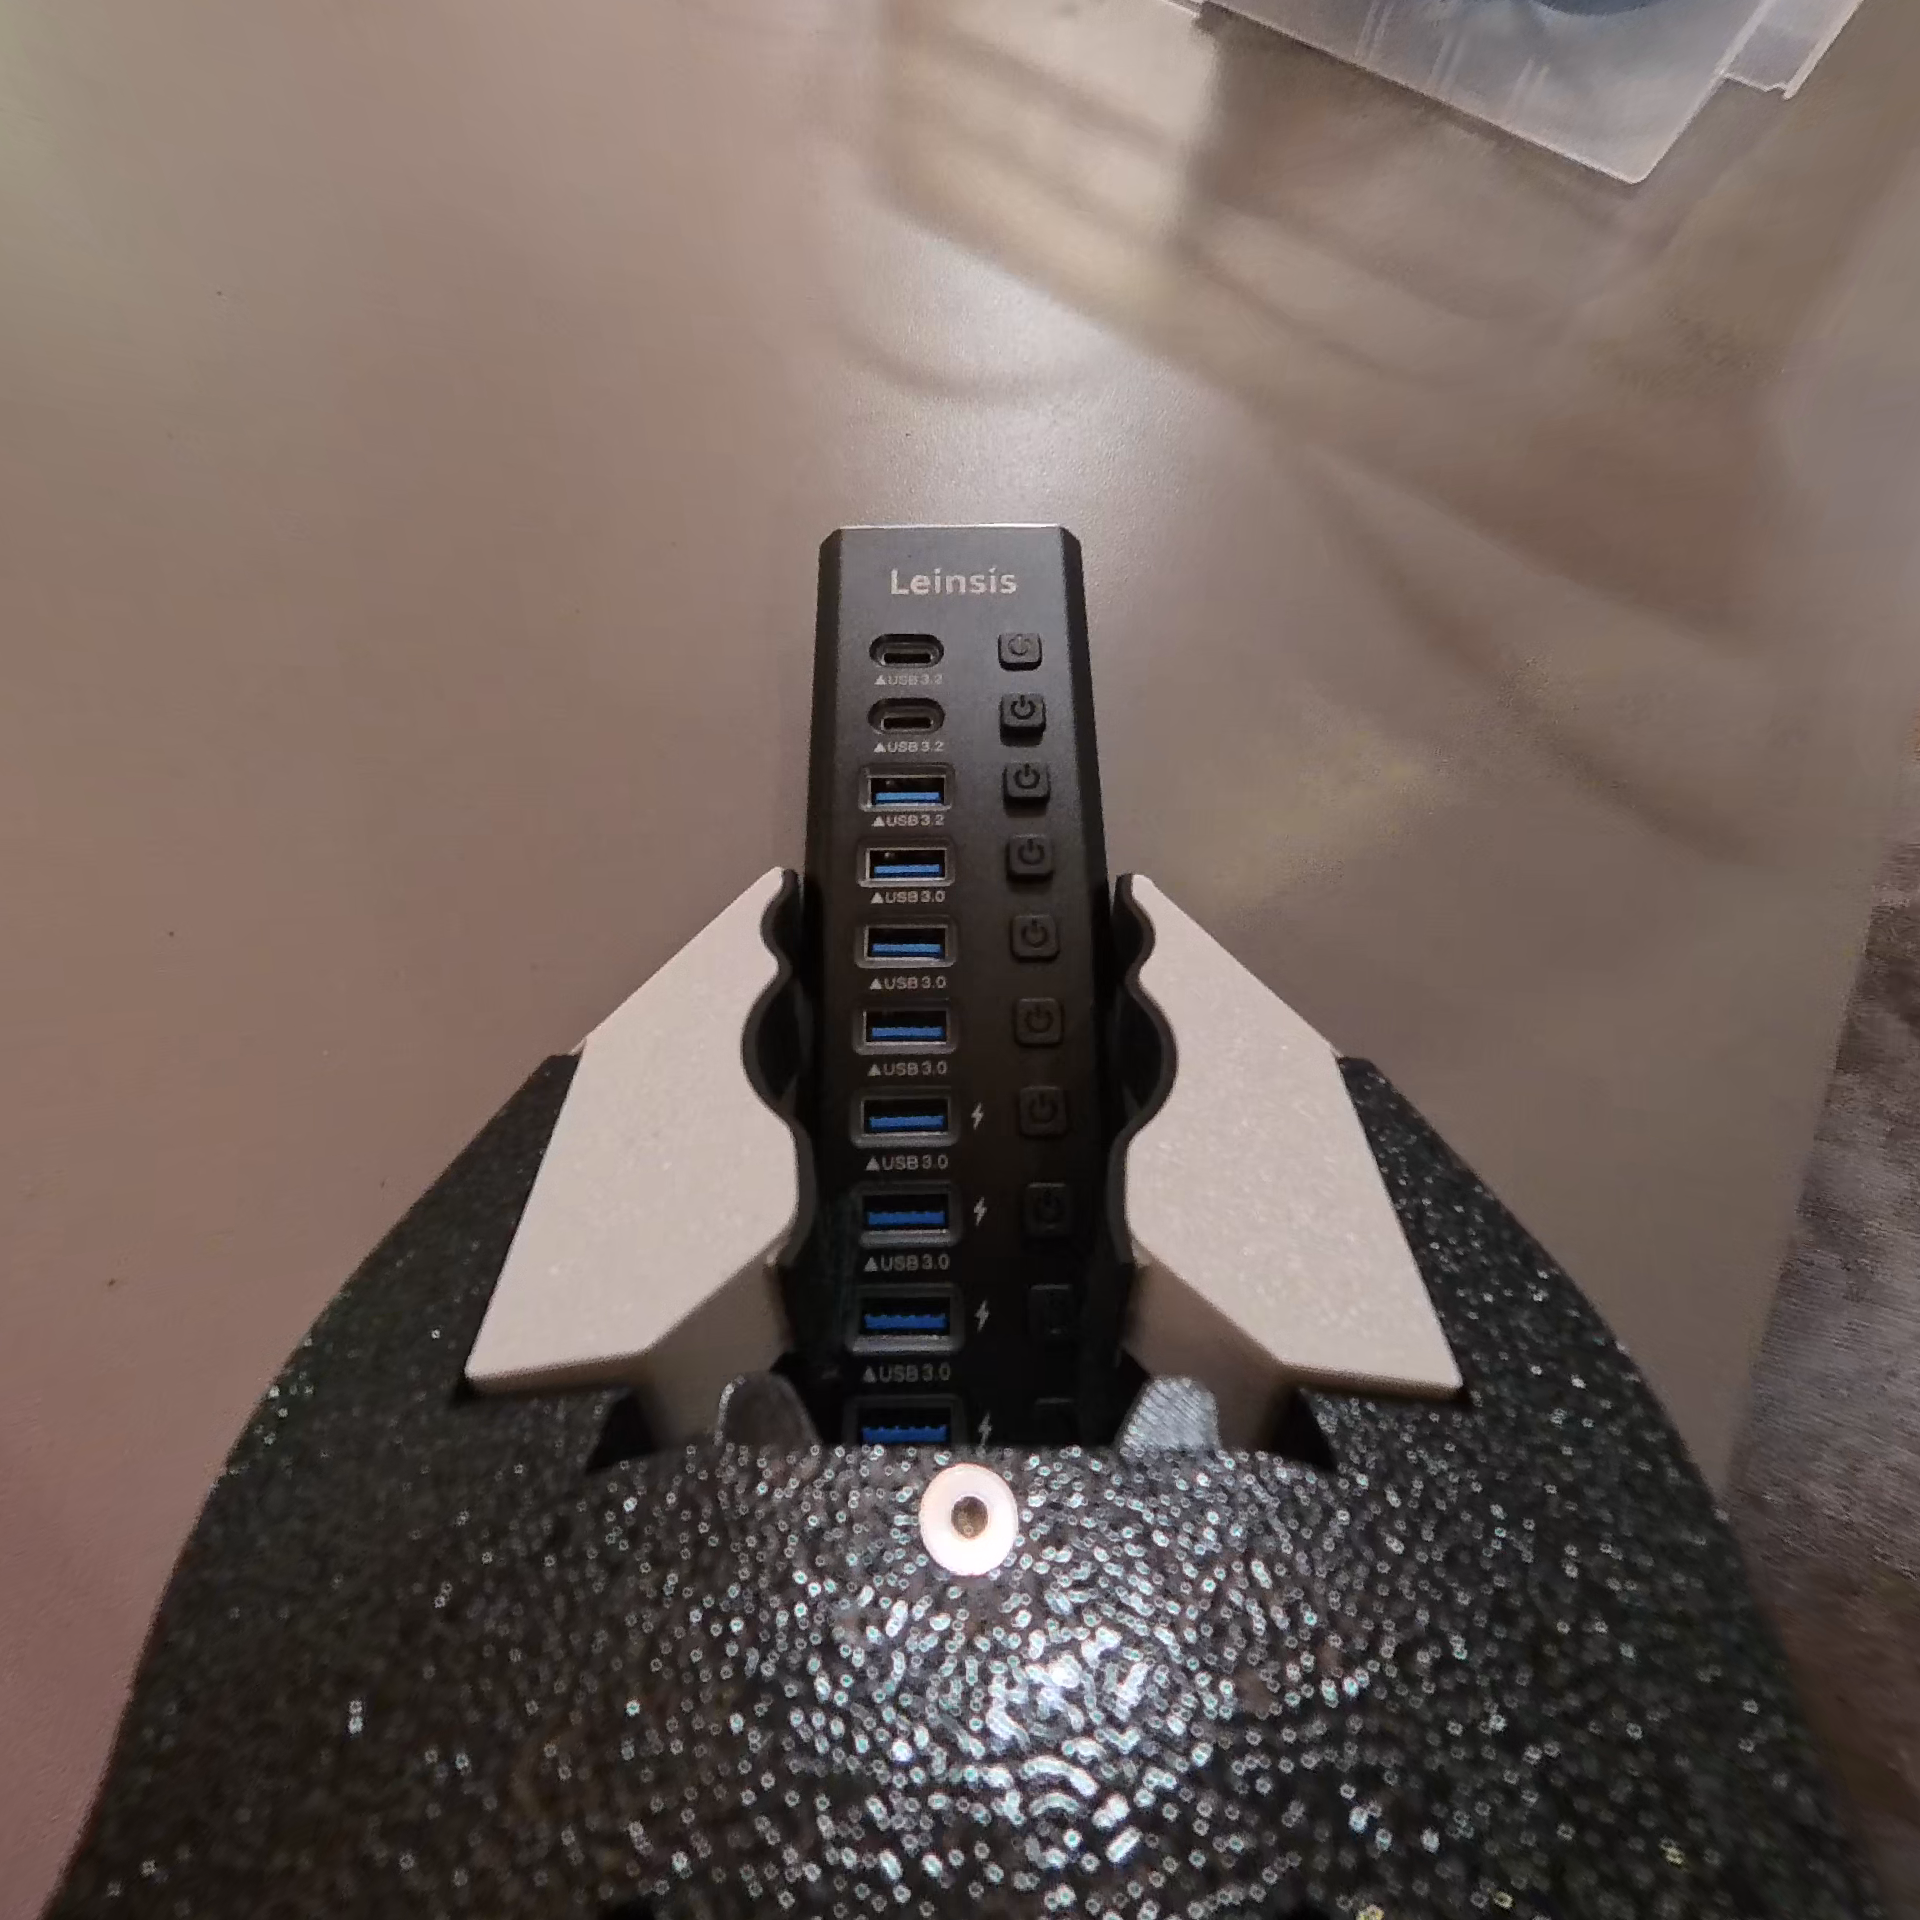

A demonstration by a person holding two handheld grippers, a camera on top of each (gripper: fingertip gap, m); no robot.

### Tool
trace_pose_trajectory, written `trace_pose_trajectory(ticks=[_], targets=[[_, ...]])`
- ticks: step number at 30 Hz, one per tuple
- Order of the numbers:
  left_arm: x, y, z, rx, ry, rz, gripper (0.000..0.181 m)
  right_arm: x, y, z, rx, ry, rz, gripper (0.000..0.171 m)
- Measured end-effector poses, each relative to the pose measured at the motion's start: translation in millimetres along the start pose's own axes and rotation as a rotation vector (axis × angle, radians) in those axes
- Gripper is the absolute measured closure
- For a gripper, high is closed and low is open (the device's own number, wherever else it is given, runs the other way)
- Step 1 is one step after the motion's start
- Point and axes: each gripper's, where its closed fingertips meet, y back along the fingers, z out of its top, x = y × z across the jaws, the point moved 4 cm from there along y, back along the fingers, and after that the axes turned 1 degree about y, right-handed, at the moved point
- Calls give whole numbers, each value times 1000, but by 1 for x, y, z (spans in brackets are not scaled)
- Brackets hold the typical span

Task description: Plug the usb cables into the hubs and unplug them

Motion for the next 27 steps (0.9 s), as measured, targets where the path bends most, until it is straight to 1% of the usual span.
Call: trace_pose_trajectory(ticks=[5, 10, 12, 17, 21, 24, 27], targets=[[0, 0, 0, 0, 0, 0, 123, 36, -4, -41, -5, 41, 25, 144], [0, 0, 0, 0, 0, 0, 123, 65, -17, -75, -33, 59, 105, 144], [0, 0, 0, 0, 0, 0, 123, 81, -26, -87, -33, 105, 125, 144], [0, 0, 0, 0, 0, 0, 123, 121, -48, -112, 38, 246, 133, 143], [0, 0, 0, 0, 0, 0, 123, 165, -67, -135, 127, 288, 273, 143], [0, 0, 0, 0, 0, 0, 123, 196, -78, -153, 215, 233, 440, 143], [0, 0, 0, 0, 0, 0, 123, 216, -86, -160, 283, 134, 596, 144]])
